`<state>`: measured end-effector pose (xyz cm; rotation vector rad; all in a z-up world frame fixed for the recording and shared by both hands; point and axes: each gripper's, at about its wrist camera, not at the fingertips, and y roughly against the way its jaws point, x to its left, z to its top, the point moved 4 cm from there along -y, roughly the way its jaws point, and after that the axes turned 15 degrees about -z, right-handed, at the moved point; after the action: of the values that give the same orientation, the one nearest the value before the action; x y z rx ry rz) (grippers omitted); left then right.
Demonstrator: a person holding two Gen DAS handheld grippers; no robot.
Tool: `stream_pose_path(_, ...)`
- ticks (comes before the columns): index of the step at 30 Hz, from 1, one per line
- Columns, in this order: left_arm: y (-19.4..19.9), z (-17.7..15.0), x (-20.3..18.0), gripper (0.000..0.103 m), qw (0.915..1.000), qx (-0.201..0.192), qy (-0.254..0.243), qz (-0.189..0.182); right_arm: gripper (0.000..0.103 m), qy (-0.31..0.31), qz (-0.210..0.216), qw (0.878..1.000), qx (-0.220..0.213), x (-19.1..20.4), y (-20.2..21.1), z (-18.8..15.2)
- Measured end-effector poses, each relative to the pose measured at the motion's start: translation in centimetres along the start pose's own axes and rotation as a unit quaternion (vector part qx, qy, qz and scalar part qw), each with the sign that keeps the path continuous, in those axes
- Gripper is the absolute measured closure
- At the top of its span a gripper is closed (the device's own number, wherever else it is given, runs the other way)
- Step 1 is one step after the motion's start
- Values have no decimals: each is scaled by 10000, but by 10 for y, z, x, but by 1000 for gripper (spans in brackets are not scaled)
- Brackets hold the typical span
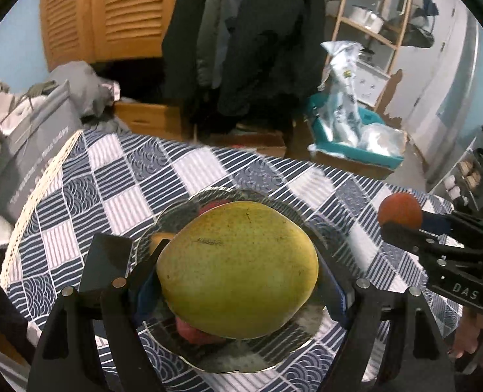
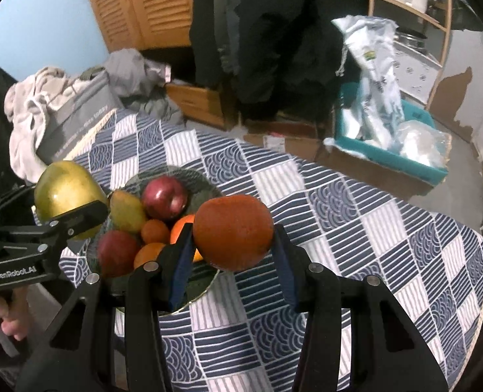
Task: Organize fruits
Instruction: 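Lower the pear and tangerine into the glass bowl and open both tools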
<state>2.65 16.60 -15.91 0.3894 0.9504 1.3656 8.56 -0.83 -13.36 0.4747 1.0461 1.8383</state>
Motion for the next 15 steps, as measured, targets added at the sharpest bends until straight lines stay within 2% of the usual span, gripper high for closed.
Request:
stream_pose_path(7,-19,-14,33,19,9990,287,313,102,57,222,100,9995,185,28,-18,-2)
stream_pose_path(15,-34,-24,50,19,9976,447,487,218,57,480,155,9972,547,49,-43,-13)
